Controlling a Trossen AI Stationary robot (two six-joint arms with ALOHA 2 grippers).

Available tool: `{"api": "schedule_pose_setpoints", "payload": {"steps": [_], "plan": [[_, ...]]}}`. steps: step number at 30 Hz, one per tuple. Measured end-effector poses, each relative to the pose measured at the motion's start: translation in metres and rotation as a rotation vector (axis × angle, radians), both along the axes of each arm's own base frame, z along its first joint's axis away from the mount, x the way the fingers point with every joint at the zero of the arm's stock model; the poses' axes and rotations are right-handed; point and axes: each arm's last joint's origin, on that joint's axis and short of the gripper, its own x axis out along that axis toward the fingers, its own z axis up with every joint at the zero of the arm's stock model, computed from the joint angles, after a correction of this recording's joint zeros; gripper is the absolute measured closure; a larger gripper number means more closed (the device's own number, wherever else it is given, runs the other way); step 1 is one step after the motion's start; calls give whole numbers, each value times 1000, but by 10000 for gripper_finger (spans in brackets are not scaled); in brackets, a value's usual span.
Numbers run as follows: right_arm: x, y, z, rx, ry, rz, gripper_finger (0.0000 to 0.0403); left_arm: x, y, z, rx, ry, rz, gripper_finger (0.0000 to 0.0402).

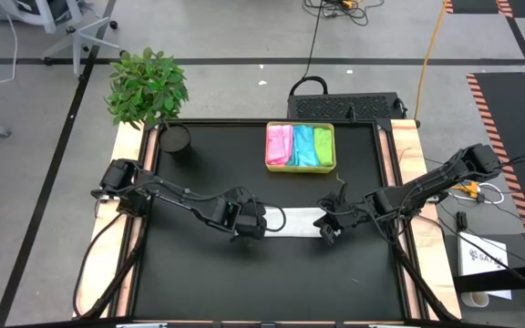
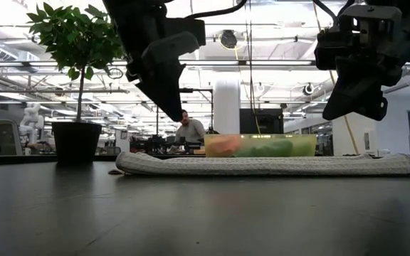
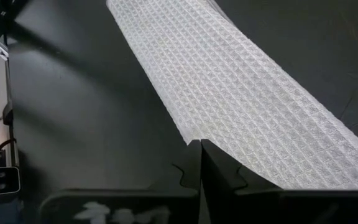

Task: Fold microfiber towels
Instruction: Fold the white microfiber cloth

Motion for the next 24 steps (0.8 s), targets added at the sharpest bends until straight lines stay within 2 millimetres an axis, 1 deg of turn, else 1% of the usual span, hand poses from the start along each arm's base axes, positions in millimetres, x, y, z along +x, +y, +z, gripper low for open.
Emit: {"api": "schedule_pose_setpoints", "payload": {"steps": [15, 24], "plan": [[-1, 0, -1, -2, 12, -2, 403, 0, 1, 0, 16, 1, -7, 362], [-1, 0, -1, -4, 13, 0, 403, 2, 7, 0, 10, 5, -3, 362]]}}
